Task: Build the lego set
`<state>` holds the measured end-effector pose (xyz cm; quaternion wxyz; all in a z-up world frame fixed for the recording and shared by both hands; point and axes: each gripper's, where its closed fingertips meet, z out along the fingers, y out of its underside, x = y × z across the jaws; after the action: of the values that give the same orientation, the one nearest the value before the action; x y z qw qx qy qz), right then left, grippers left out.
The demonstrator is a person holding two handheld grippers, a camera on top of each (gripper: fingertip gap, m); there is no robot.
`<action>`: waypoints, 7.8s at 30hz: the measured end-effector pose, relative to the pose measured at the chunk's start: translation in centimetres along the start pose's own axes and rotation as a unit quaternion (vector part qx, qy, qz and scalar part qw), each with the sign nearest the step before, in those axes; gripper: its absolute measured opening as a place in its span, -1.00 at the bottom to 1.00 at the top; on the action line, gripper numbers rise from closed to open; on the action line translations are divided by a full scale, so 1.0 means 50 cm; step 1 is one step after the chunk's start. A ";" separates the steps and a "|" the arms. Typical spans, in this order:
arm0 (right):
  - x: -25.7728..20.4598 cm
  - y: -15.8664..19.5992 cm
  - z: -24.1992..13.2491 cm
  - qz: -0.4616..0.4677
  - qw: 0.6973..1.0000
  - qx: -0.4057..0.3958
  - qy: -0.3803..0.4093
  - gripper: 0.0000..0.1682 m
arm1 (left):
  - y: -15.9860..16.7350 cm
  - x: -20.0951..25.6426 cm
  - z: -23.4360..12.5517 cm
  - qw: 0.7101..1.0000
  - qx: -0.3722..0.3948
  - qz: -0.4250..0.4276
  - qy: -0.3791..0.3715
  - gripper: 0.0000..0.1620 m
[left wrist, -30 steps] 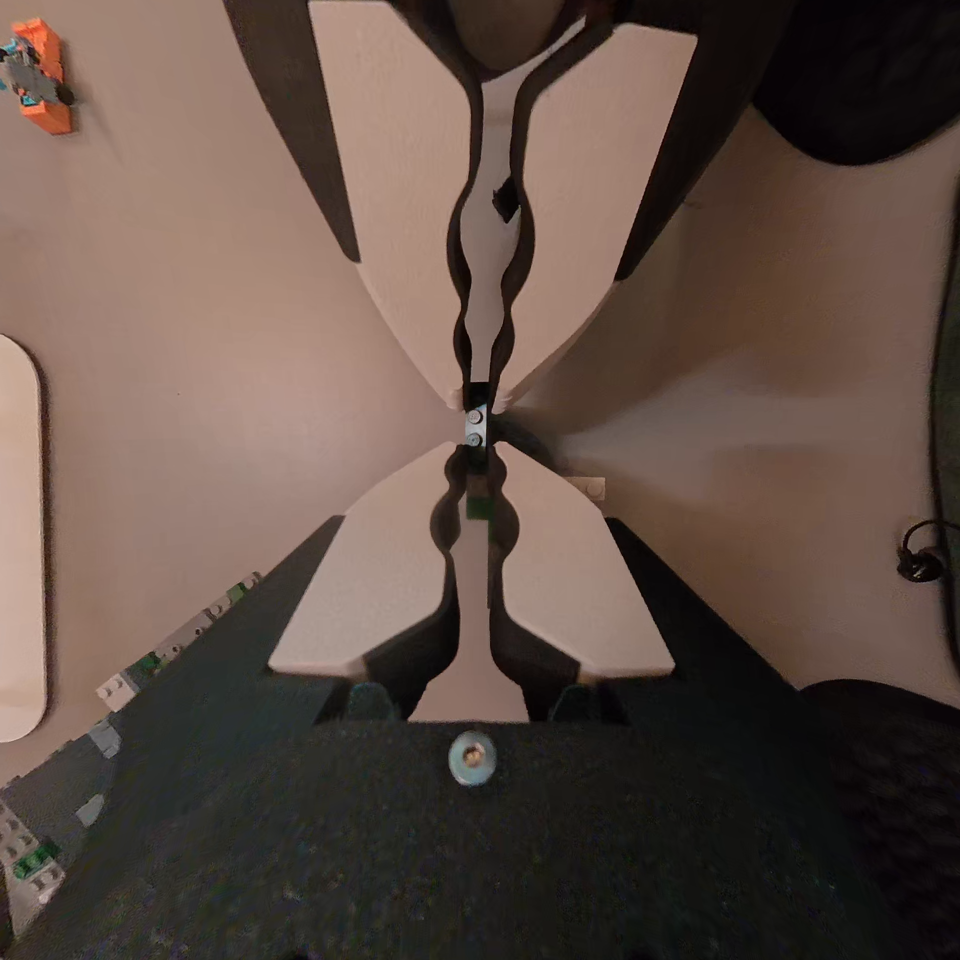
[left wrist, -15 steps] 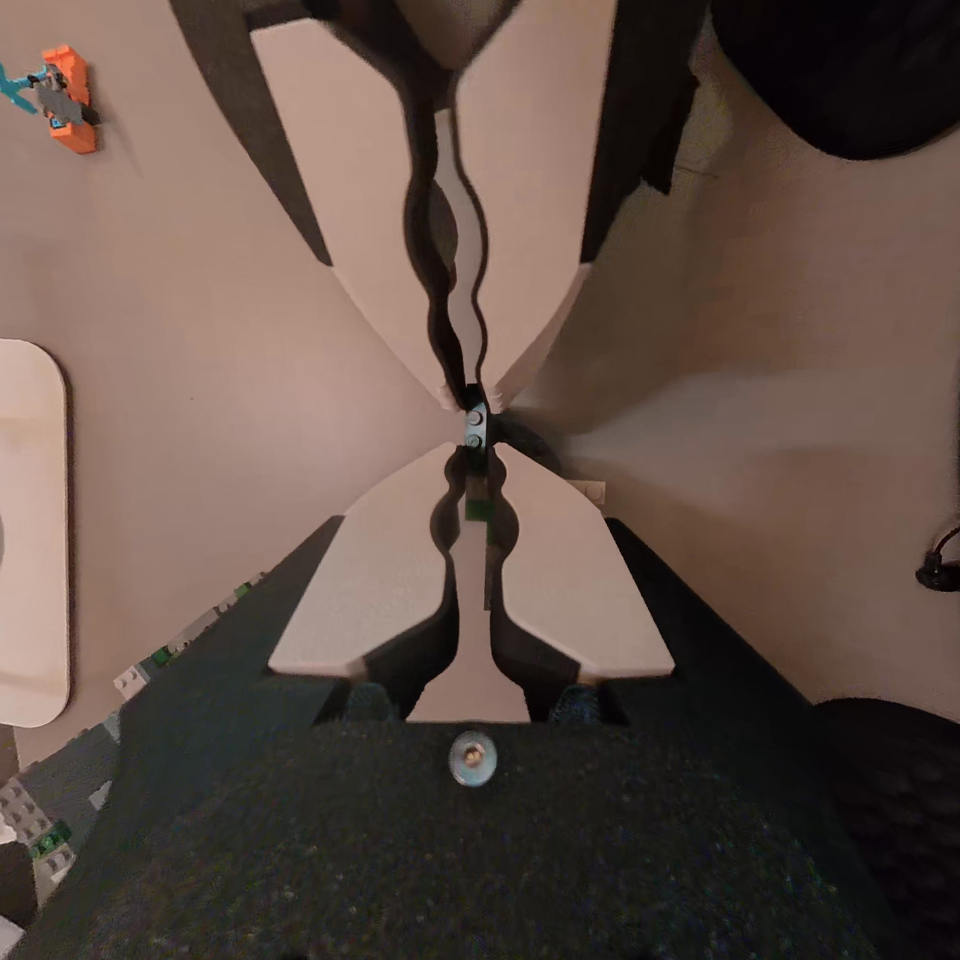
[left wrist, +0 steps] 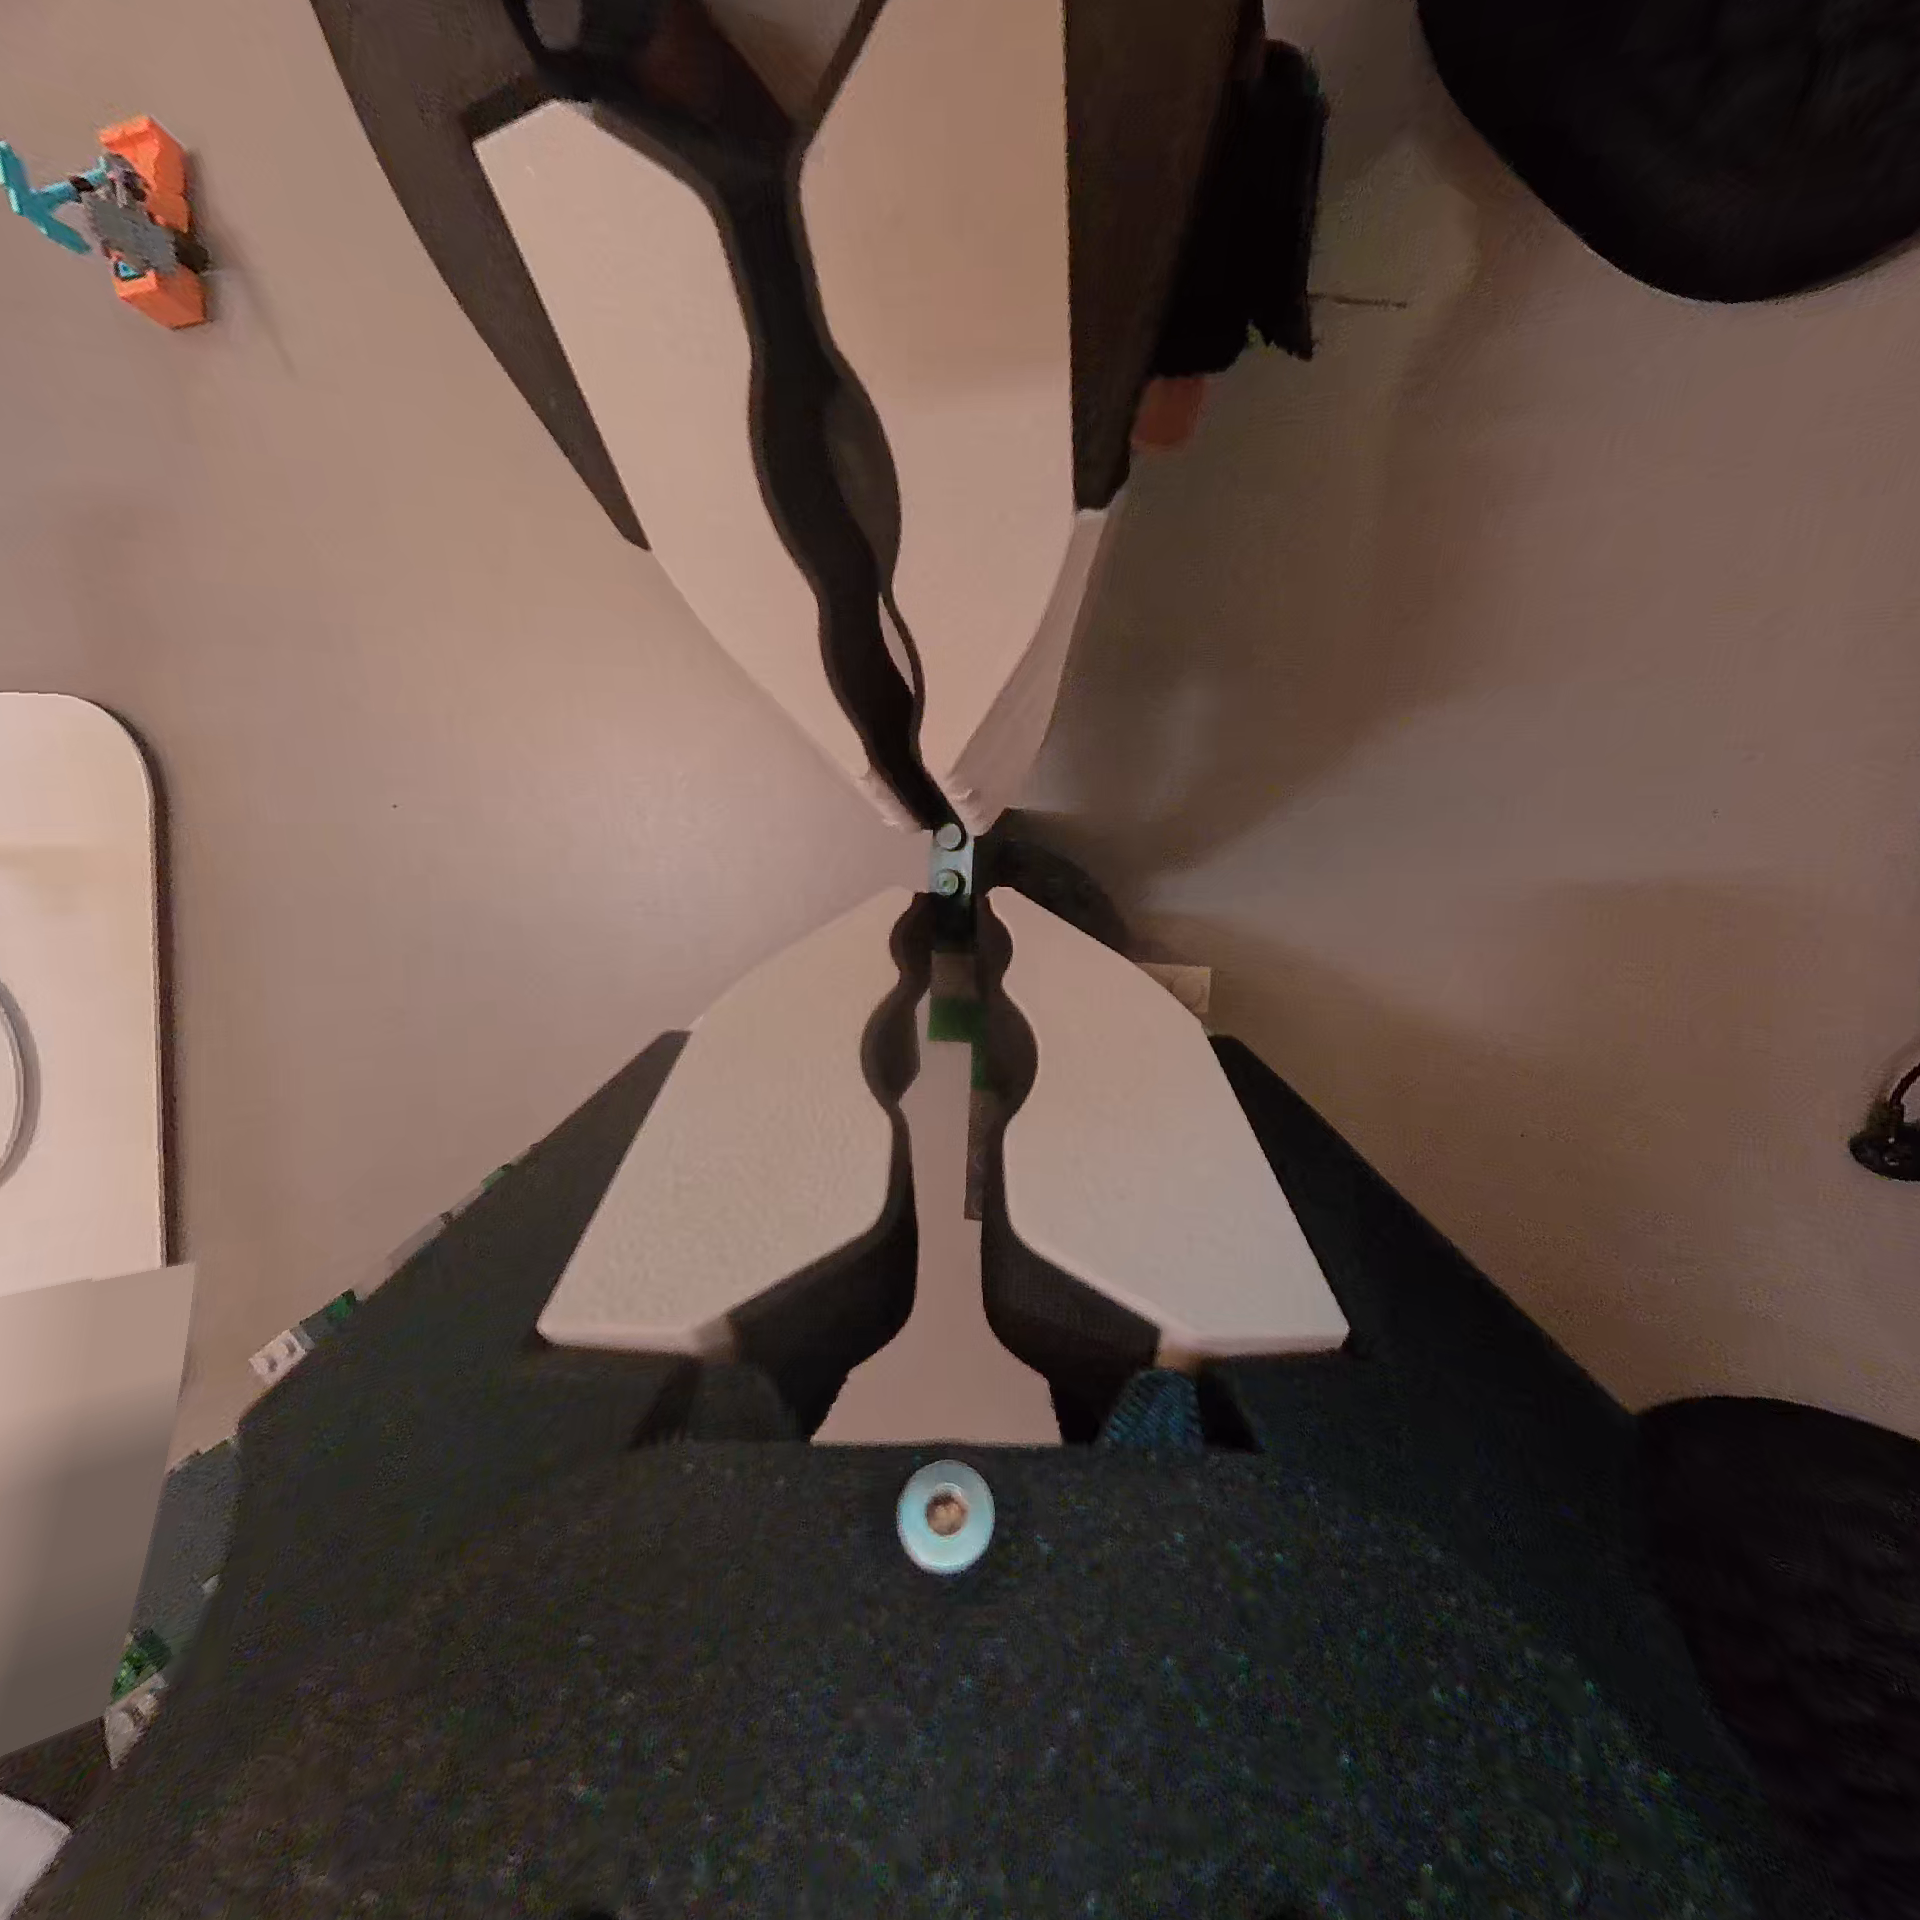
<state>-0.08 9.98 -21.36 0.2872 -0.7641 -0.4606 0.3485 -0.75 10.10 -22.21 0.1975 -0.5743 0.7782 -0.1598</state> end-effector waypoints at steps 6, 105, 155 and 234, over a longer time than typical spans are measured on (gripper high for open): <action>0.000 0.001 0.001 -0.007 1.000 -0.012 0.001 -0.94 | 0.000 0.000 0.000 1.000 0.002 0.000 -0.001 -0.91; -0.017 -0.018 -0.009 -0.041 0.999 0.003 0.006 -0.89 | -0.019 0.021 -0.024 0.990 0.092 -0.082 0.073 -0.93; -0.066 0.026 -0.021 0.174 0.975 -0.058 -0.125 -0.79 | 0.028 0.031 -0.004 0.966 0.251 -0.026 0.054 -0.53; -0.102 0.064 -0.024 0.345 0.871 -0.020 -0.350 -0.90 | 0.014 0.107 0.012 0.942 0.315 0.040 0.113 -0.91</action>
<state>0.82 3.92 -21.72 -0.0466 -0.7078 -0.2449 0.6609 -2.43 5.16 -23.70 0.2847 -0.4295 0.7276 -0.4527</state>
